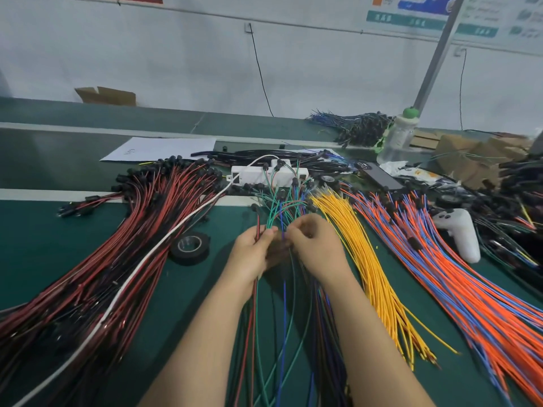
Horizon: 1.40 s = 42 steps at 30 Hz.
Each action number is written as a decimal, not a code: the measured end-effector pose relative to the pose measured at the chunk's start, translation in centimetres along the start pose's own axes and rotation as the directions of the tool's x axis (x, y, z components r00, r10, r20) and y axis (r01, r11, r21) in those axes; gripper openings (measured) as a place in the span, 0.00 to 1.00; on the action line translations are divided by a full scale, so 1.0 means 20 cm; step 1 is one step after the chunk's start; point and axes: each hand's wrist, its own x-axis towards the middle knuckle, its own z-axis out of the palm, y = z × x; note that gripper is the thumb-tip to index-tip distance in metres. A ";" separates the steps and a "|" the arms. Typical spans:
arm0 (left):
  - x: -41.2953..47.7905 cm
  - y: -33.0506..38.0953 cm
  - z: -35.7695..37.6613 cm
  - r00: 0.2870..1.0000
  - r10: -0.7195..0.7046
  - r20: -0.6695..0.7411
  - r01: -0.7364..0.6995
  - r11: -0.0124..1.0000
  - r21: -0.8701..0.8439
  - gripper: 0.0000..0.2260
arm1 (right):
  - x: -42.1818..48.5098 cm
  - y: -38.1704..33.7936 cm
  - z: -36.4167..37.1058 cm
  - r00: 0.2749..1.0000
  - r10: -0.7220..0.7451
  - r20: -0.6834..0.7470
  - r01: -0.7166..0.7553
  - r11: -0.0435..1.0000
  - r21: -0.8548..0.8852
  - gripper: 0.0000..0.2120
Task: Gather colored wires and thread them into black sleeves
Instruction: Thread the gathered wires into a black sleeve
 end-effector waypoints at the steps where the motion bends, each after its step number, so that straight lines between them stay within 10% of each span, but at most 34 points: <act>1: 0.00 0.00 0.00 1.000 -0.014 0.020 0.014 1.000 -0.014 0.07 | 0.01 0.00 -0.01 0.999 0.027 -0.037 -0.025 0.999 0.042 0.06; 7: -0.05 0.01 0.01 0.966 -0.078 0.246 0.055 0.994 0.098 0.06 | 0.00 0.00 -0.06 0.992 0.125 0.030 -0.128 0.941 0.314 0.08; 18: -0.04 -0.01 0.03 0.976 -0.105 0.191 0.082 0.989 0.126 0.08 | 0.01 0.04 -0.04 0.965 0.261 0.029 -0.236 0.816 0.528 0.06; 28: -0.03 -0.06 0.05 0.985 0.025 0.173 -0.060 0.978 0.200 0.08 | 0.05 0.10 -0.03 0.977 0.184 -0.109 -0.157 0.963 0.220 0.08; 42: -0.01 -0.06 0.03 0.990 0.074 0.118 -0.108 0.943 0.314 0.07 | 0.03 0.08 -0.01 0.969 0.244 -0.043 -0.199 0.869 0.453 0.11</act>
